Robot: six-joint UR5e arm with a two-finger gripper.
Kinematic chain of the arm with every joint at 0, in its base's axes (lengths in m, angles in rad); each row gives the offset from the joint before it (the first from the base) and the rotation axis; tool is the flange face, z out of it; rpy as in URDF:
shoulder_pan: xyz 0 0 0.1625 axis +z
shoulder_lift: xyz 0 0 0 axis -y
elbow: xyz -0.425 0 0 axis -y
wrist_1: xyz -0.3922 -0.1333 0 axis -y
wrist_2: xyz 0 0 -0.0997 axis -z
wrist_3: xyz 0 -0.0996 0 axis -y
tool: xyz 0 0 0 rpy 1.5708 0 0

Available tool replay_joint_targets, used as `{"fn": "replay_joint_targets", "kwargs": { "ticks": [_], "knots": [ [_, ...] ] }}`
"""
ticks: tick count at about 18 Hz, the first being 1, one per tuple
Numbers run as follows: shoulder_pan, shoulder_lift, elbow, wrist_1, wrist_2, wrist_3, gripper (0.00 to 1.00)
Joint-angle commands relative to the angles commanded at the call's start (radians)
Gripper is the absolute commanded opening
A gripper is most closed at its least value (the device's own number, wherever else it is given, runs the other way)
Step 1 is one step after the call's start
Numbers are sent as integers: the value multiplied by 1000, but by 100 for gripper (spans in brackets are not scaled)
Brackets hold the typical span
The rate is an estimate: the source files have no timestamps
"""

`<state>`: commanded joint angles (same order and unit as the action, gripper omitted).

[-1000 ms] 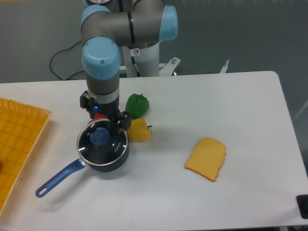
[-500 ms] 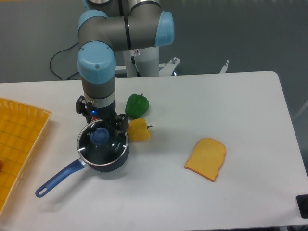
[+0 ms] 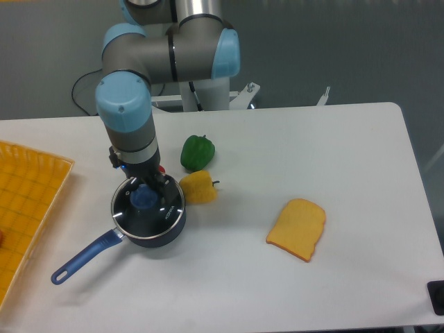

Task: Open the lid
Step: 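Lower the gripper onto the blue knob of the lid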

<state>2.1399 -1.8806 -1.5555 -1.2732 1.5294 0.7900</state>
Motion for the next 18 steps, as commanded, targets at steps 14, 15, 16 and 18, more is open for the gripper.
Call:
{"fn": "replay_joint_targets", "kwargs": {
  "ticks": [14, 15, 16, 18],
  "knots": [
    [-11, -11, -38, 18, 3, 9, 100],
    [-11, -11, -41, 21, 3, 9, 100],
    [-11, -12, -46, 23, 3, 8, 100],
    [-11, -11, -55, 38, 3, 8, 100]
  ]
}}
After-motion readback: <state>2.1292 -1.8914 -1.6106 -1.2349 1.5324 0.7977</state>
